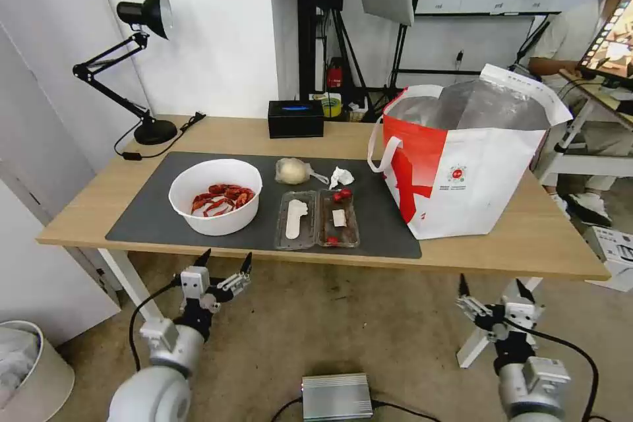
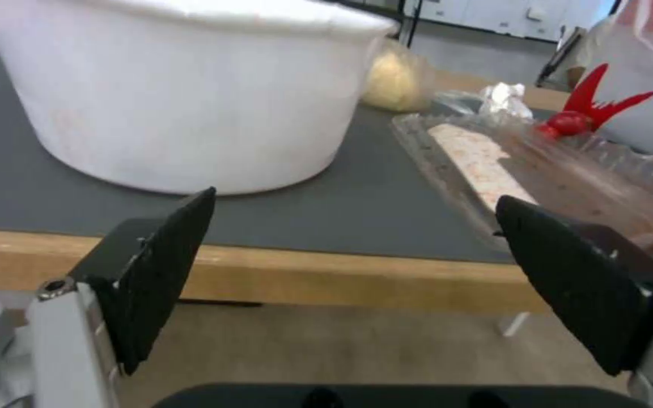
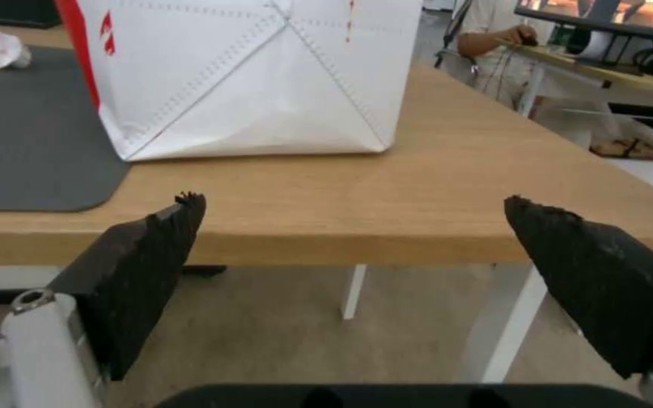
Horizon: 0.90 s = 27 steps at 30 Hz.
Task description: Pick up the trash from the table and place it into the takeout bag.
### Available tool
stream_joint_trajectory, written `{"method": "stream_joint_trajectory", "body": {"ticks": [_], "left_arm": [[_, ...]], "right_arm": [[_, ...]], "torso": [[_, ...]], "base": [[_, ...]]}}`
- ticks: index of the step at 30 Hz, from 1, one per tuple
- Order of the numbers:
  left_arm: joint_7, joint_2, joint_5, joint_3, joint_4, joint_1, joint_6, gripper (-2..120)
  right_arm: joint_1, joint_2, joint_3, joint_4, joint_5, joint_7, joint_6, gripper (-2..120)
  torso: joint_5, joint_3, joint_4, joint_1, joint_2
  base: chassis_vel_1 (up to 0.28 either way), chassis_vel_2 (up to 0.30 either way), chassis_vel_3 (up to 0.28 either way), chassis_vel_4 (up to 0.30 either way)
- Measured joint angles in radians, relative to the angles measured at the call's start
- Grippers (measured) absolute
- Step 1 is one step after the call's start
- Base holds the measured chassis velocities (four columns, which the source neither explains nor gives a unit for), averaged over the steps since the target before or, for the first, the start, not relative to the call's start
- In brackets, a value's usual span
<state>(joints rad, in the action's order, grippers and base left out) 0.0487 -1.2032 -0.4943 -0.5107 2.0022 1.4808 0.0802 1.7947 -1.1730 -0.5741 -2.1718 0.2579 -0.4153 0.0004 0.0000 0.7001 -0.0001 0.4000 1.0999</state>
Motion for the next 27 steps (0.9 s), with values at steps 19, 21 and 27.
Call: {"method": "stream_joint_trajectory", "body": {"ticks": [19, 21, 27], "left_arm": [[0.074, 0.026, -0.107, -0.011, 0.009, 0.004, -0.019, 100], [0.074, 0.028, -0.135, -0.008, 0.027, 0.01, -0.017, 100], [0.062, 0.037, -0.236, 0.007, 0.084, 0.017, 0.033, 100]], "right_arm": [[-0.001, 0.002, 0.004, 0.001, 0.0, 0.011, 0.009, 100], [-0.002, 0.002, 0.004, 0.0, 0.0, 0.015, 0.011, 100], [0.001, 0.006, 0.001, -0.017, -0.001, 0.022, 0.013, 100]], "torso": [[0.0, 0.0, 0.0001, 0.0, 0.0], [0.0, 0.0, 0.0001, 0.0, 0.0], [0.0, 0.0, 0.0001, 0.0, 0.0]], "base": [[0.0, 0.0, 0.0, 0.0], [0.0, 0.0, 0.0, 0.0], [0.0, 0.0, 0.0, 0.0]]}}
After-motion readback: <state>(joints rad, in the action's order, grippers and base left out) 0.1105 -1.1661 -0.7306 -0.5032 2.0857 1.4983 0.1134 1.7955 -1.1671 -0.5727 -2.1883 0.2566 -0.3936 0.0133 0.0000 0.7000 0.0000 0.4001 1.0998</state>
